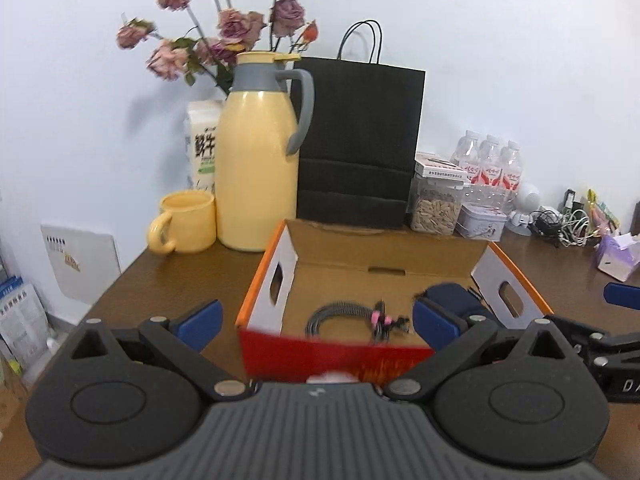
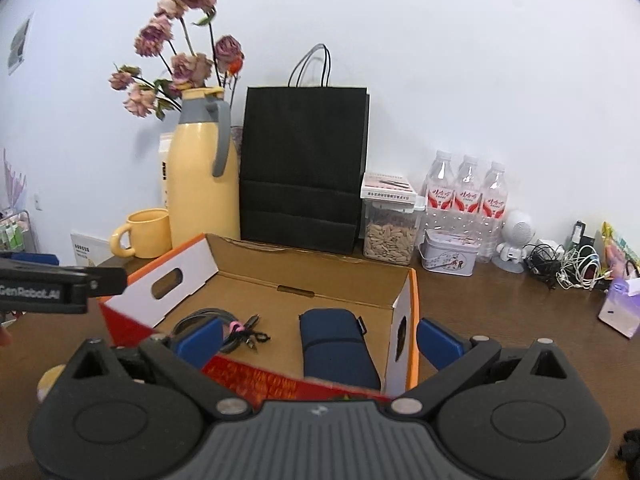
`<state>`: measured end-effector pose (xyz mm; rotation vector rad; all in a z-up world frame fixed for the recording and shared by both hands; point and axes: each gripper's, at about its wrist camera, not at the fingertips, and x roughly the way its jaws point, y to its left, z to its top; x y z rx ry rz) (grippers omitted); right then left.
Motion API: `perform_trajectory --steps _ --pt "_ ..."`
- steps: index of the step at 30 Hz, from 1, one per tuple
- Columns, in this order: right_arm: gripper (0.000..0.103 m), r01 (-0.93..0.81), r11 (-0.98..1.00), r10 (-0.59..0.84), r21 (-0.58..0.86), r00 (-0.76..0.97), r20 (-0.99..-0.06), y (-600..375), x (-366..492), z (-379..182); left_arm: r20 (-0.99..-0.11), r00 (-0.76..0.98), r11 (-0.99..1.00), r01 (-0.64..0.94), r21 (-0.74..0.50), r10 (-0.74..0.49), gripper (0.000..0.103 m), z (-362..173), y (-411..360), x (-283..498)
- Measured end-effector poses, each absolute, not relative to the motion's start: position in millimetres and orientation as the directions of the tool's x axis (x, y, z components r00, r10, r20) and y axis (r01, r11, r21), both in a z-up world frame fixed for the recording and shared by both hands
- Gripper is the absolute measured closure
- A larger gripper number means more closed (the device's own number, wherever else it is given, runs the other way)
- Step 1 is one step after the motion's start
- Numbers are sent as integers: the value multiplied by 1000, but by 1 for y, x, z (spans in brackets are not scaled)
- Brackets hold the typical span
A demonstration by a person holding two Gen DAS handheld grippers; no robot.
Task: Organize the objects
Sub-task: 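Grasp the lavender drawstring pouch with the right gripper and lift it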
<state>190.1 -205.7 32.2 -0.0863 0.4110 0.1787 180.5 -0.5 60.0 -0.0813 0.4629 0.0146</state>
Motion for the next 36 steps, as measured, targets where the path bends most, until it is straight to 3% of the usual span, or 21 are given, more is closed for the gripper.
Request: perform_trajectory --steps 16,24,36 --pt "0 -205 979 177 -15 877 -446 -218 92 -14 -481 876 996 -5 -88 -38 0 22 26 90" --pt "0 -173 985 161 26 841 -516 -231 81 -46 -545 836 992 -2 -123 -66 0 -9 38 79" --pt "0 -195 979 190 51 804 -563 -221 108 -57 -549 833 992 1 -126 -71 0 -12 38 74"
